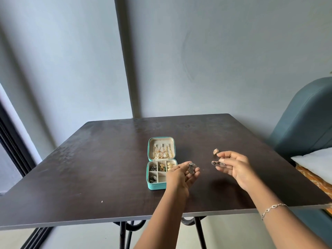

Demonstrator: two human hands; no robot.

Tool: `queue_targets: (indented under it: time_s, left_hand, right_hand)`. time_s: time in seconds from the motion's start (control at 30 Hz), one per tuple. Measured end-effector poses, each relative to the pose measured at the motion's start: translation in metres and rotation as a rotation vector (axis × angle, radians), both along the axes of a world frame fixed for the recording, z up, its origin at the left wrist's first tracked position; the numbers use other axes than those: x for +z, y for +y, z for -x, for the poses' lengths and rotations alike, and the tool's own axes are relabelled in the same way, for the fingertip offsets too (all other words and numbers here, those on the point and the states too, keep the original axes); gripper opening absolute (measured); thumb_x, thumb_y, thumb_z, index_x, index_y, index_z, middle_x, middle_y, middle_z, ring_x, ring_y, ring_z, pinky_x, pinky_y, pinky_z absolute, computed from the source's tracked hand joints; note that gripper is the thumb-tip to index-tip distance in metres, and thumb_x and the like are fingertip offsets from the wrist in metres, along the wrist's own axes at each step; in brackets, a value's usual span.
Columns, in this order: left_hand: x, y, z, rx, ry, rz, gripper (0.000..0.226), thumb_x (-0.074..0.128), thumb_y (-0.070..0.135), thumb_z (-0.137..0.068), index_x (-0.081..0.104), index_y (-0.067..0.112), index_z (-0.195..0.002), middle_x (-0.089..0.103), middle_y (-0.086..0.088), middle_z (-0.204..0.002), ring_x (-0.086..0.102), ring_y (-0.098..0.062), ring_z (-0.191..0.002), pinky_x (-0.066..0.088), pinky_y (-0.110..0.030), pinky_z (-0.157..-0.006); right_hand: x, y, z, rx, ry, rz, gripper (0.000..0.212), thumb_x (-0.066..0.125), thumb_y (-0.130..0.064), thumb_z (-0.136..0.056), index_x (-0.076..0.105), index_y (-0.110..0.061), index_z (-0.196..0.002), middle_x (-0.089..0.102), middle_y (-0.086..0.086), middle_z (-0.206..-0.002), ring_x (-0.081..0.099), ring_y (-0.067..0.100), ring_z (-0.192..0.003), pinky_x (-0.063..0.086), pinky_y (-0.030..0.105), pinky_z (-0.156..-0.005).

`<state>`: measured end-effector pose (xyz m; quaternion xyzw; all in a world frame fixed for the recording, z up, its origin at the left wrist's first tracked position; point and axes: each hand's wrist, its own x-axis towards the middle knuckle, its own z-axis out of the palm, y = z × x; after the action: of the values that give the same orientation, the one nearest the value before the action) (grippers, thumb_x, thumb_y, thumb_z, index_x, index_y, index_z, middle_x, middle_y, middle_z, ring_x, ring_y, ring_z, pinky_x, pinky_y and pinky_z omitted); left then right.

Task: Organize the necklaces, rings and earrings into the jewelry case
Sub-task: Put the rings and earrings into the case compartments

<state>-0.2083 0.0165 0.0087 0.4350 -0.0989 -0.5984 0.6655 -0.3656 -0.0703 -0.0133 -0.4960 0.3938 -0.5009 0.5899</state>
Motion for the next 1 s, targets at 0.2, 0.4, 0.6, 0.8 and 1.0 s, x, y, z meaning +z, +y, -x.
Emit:
queue_targets:
  time_s: [0.2,0.4,0.6,0.8,1.0]
  left_hand:
    - [0.003,0.003,-0.002,0.055,0.042,-0.017,0.021,0.053,0.007,-0.092,0.054,-0.003,-0.074,0.056,-0.014,-0.066,0.060,-0.016,-0.041,0.055,-0.025,-0.043]
    - [0.000,0.011,-0.005,0.024,-0.010,-0.013,0.015,0.045,-0.013,-0.089,0.056,-0.006,-0.081,0.057,-0.018,-0.074,0.058,-0.024,-0.066,0.057,-0.025,-0.049]
    - [0.001,0.019,-0.007,-0.024,-0.042,-0.016,0.017,0.047,0.001,-0.093,0.061,0.005,-0.084,0.068,-0.013,-0.071,0.067,-0.018,-0.054,0.056,-0.026,-0.053]
    - [0.001,0.025,-0.014,-0.008,-0.137,0.011,0.013,0.053,0.009,-0.092,0.053,0.014,-0.080,0.071,-0.003,-0.064,0.068,-0.012,-0.056,0.053,-0.025,-0.059]
    - [0.001,0.029,-0.031,0.094,-0.350,0.103,0.011,0.062,0.008,-0.085,0.063,0.010,-0.074,0.065,0.001,-0.058,0.057,-0.010,-0.054,0.046,-0.020,-0.051]
  right_hand:
    - [0.001,0.000,-0.005,0.011,-0.022,-0.127,0.019,0.049,0.017,-0.082,0.059,0.002,-0.077,0.059,0.013,-0.081,0.068,0.013,-0.057,0.056,0.021,-0.054]
    - [0.014,0.004,-0.013,0.026,-0.044,-0.200,0.014,0.045,0.018,-0.084,0.058,0.014,-0.085,0.060,0.020,-0.083,0.066,0.026,-0.069,0.058,0.026,-0.060]
    - [0.031,0.014,-0.021,0.096,0.082,-0.112,0.028,0.049,0.025,-0.077,0.059,0.011,-0.099,0.059,0.010,-0.083,0.062,0.027,-0.080,0.058,0.029,-0.075]
    - [0.033,0.014,-0.024,0.101,0.135,-0.059,0.017,0.052,0.017,-0.081,0.064,0.005,-0.082,0.062,0.017,-0.082,0.066,0.021,-0.072,0.058,0.021,-0.062]
    - [0.033,0.018,-0.028,0.145,0.249,0.004,0.018,0.056,0.008,-0.083,0.066,-0.006,-0.078,0.065,0.011,-0.080,0.067,0.014,-0.066,0.058,0.024,-0.063]
